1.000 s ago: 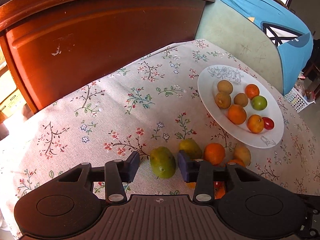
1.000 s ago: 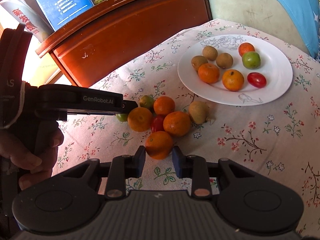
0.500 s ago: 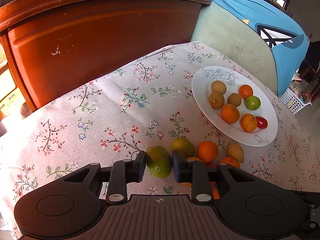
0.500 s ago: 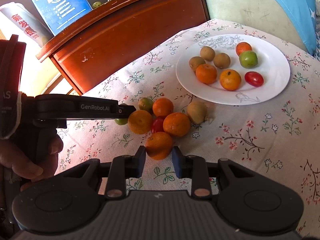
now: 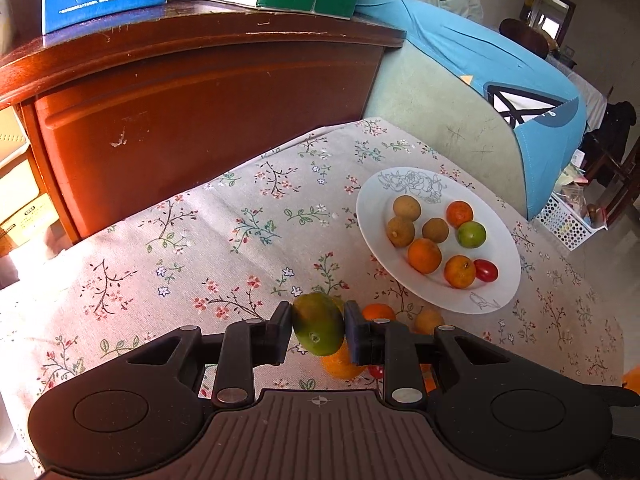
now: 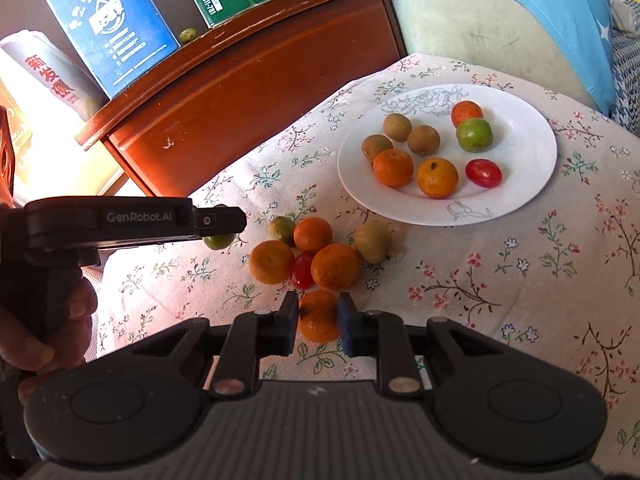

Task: Organize fruits
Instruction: 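Close the right tool on a tangerine while the left tool grasps a green-orange mango-like fruit, then lift the tangerine over the plate with the right tool while the left tool carries its fruit there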

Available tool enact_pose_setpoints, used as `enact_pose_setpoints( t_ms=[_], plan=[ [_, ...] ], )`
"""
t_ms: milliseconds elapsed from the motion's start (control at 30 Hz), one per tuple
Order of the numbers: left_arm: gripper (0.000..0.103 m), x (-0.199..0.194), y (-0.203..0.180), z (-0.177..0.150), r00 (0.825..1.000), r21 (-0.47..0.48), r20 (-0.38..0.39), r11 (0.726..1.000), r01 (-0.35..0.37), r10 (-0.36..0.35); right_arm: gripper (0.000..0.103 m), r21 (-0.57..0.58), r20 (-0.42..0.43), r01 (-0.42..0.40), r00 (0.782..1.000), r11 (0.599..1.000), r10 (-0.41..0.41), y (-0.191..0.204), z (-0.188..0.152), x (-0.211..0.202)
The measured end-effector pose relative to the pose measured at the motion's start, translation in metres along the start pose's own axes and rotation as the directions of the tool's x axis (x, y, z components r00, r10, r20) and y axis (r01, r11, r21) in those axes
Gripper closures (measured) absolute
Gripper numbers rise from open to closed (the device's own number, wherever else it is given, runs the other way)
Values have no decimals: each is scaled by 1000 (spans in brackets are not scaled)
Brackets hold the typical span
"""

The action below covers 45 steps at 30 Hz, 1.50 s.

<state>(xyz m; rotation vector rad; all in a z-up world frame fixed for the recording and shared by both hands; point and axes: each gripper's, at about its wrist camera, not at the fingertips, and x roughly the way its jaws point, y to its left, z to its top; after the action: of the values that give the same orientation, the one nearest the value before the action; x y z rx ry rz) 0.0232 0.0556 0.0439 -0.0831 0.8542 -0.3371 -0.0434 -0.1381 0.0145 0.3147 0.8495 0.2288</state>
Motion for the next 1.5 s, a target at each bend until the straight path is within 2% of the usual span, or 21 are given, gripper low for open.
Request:
enact_pose_setpoints(
  t_ms=[133, 300, 400, 700, 1000, 1033, 1133, 1267, 1500],
  plan=[
    [78, 0, -3, -1, 1000, 2, -1, 1000, -11, 11, 82, 24, -15, -14, 1000, 1000, 15, -6, -2, 0],
    [78, 0, -5, -1, 1000, 4, 4, 1000, -18, 18, 77, -12, -32, -17, 999, 1000, 17, -1, -4, 2],
    [78, -1, -6, -1, 1000, 11, 8, 1000, -20, 20, 71, -19, -41, -13, 999, 1000, 12, 1, -6, 7],
    [78, -5, -6, 1, 999, 14, 26, 999, -31, 31, 64, -43, -39, -44, 998, 998, 42, 13, -8, 16],
    [78, -5, -7, 2, 999, 18, 26, 999, -32, 32, 64, -58, -28, -1, 1000, 998, -1, 18, -9, 30],
    [78, -5, -7, 2, 999, 16, 24, 999, -32, 32, 69, -74, -26, 6, 1000, 997, -8, 20, -10, 31],
    [78, -4, -9, 3, 999, 15, 24, 999, -34, 33, 71, -109, -28, 14, 999, 994, -17, 23, -11, 30],
    [78, -6, -14, 6, 999, 19, 35, 1000, -25, 24, 71, -107, -40, -7, 999, 994, 3, 23, -9, 23],
    [78, -11, -27, 17, 998, 24, 62, 1000, 11, -13, 71, -56, 22, 5, 1000, 998, -3, 11, 13, -3]
  ],
)
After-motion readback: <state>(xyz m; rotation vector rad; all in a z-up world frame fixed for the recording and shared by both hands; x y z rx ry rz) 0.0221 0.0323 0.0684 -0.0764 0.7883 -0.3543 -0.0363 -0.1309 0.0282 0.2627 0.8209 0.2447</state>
